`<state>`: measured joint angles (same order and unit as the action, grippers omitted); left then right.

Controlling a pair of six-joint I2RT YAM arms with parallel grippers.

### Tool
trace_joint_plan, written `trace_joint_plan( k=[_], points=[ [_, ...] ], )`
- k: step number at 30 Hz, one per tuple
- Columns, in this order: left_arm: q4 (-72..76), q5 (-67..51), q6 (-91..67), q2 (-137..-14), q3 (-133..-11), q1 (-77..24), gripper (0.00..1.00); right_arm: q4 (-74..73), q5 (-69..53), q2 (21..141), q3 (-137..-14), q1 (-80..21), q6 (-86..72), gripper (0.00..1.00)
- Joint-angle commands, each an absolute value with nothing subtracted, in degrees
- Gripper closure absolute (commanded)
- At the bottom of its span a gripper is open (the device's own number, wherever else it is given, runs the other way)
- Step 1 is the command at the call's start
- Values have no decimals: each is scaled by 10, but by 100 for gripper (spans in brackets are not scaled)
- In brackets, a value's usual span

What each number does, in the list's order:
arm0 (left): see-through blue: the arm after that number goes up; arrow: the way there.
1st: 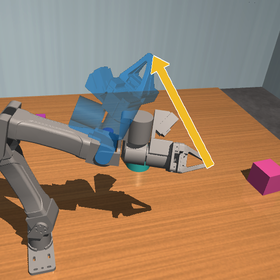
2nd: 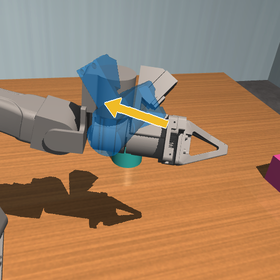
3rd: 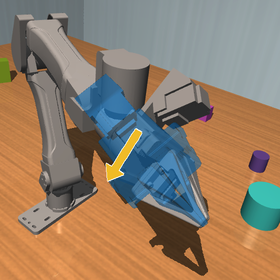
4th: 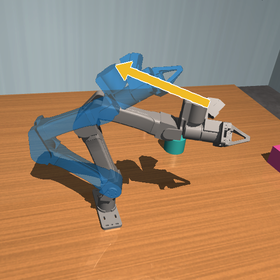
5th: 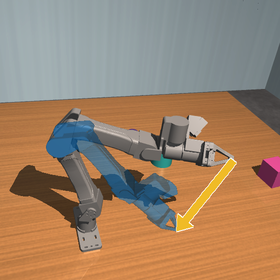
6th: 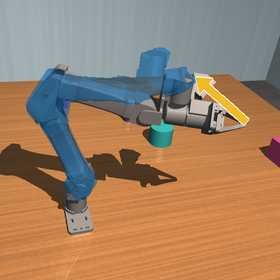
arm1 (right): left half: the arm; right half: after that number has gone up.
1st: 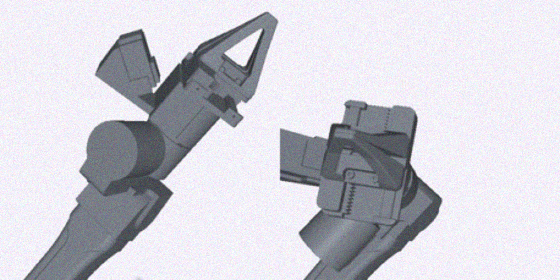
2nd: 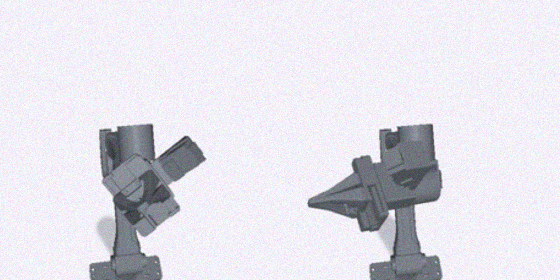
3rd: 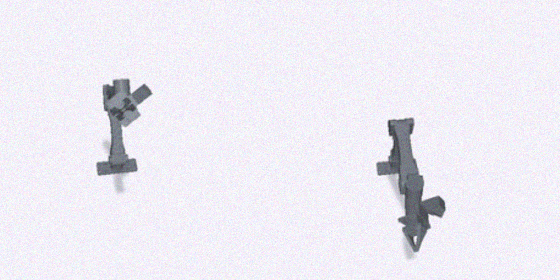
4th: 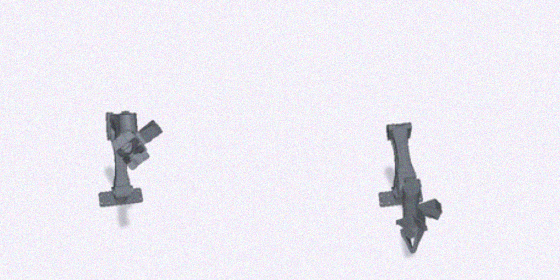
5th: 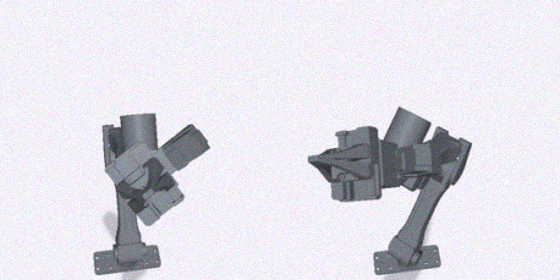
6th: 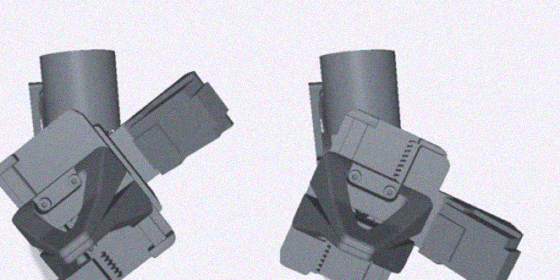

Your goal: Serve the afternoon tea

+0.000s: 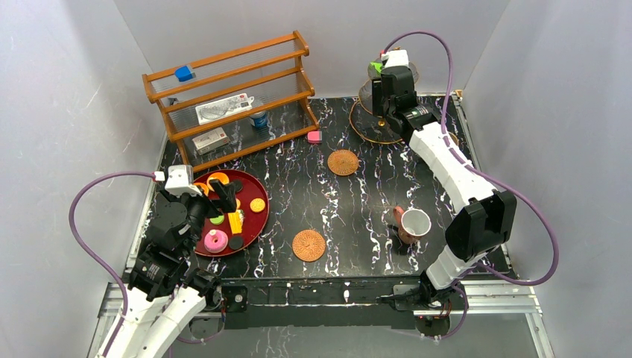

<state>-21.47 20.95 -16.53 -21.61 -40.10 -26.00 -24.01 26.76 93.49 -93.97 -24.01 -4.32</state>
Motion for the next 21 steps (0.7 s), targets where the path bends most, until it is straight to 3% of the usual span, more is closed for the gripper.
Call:
trace_joint_plan(
  k=[1,21],
  points=[
    [-209,211,-164,-216,-399,-262,4,-242,259,909,-972,-237,-45,45],
    [-211,209,-164,-223,-400,-262,4,-375,191,857,-998,-239,-104,47]
  ],
)
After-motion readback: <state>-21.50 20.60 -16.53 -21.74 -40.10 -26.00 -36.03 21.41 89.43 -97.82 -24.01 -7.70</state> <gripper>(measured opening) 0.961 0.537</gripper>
